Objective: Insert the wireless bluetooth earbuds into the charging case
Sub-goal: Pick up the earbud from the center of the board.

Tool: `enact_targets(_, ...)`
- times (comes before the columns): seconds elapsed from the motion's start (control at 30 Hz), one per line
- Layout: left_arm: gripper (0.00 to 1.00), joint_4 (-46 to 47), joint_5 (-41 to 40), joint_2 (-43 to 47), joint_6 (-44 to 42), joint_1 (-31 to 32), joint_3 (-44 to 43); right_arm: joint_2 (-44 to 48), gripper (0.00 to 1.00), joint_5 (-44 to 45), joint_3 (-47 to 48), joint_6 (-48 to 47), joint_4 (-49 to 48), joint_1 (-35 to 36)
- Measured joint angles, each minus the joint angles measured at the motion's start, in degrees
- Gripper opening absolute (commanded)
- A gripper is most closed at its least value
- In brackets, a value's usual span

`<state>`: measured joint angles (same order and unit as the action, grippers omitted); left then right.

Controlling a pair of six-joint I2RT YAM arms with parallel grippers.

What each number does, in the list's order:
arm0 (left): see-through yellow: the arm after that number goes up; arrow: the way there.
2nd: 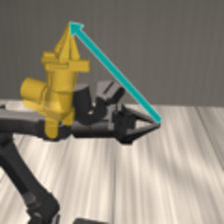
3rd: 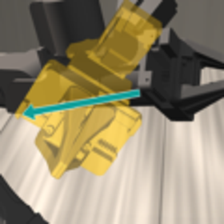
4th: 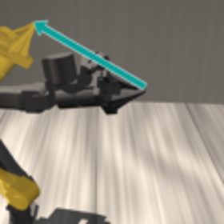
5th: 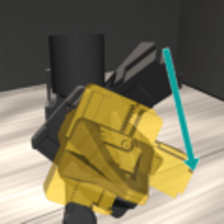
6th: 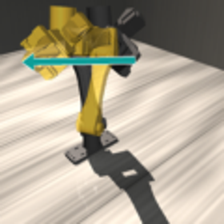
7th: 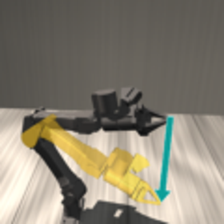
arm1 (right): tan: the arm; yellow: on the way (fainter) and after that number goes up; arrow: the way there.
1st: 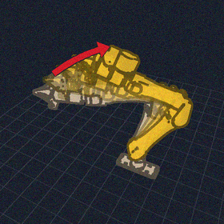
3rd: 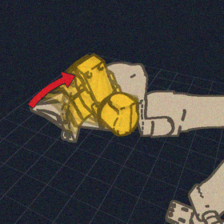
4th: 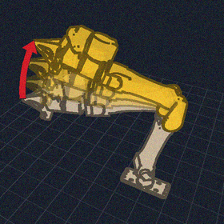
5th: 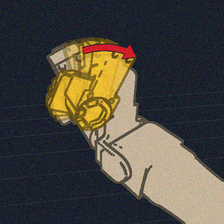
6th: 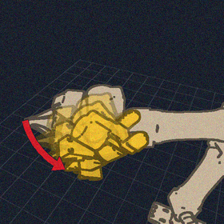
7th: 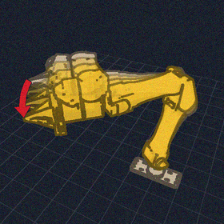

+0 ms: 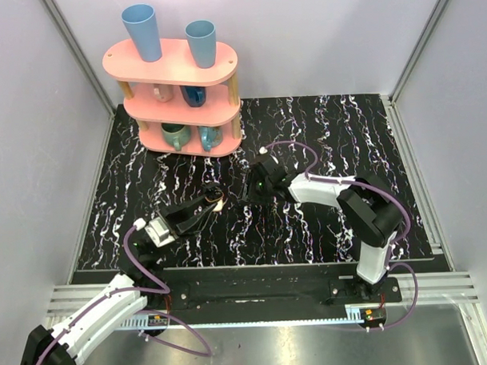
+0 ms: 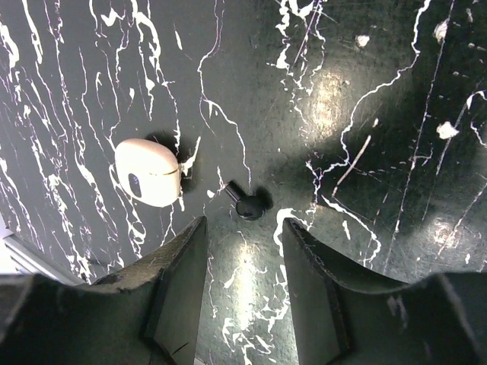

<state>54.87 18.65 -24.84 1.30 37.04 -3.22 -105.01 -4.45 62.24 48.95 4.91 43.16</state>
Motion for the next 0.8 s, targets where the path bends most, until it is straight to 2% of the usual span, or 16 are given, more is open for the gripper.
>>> enact_targets(0.37, 0.0, -1.4, 0.0, 0.0, -0.5, 0.0, 0.0, -2.8, 0.48, 0.5, 2.8, -0.1, 0.5, 0.5)
enact_targets(0.8, 0.0, -1.4, 0.0, -0.4, -1.5, 0.0, 0.0, -4.6, 0.45, 5.0, 5.8, -0.3, 4.4, 3.1)
